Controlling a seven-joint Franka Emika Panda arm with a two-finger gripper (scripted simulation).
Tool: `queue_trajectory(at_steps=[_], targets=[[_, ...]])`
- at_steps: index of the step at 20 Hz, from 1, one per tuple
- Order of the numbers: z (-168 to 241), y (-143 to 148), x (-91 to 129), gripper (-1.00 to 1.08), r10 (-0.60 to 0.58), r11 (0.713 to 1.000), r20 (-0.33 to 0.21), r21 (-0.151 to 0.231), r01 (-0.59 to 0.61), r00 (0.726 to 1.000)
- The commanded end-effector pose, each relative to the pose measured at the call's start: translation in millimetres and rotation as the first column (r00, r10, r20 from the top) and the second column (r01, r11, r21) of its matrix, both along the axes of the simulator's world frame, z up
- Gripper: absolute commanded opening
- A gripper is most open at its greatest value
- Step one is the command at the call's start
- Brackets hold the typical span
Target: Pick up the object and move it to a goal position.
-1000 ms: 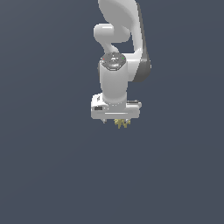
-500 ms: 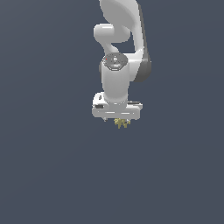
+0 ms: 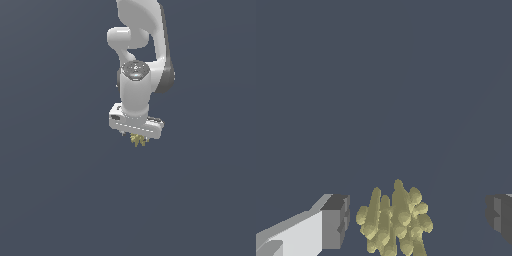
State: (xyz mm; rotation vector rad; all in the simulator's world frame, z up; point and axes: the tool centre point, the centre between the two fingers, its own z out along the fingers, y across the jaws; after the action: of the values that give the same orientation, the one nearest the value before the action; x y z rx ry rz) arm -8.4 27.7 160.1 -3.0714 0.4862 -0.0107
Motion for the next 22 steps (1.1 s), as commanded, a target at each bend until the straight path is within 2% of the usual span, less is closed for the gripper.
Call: queue_trajectory(at_steps=[1, 6, 11, 16, 22], targets=[[-1.7, 2.2, -3.5, 1.0, -0.062, 0.998, -0.003, -0.001, 0.062, 0.998], [-5.0, 6.4, -10.4, 1.0, -0.183, 0.983, -0.007, -0.005, 0.183, 0.983], [-8.2, 10.4, -17.4, 1.0, -0.302, 0.953, -0.011, -0.009, 0.302, 0.953], [-11.3, 14.1, -24.6, 1.0, -0.416, 0.909, -0.013, -0.012, 0.416, 0.909], [-14.9, 18.4, -33.2, 1.0, -0.545, 0.838, -0.015, -0.017, 0.545, 0.838]])
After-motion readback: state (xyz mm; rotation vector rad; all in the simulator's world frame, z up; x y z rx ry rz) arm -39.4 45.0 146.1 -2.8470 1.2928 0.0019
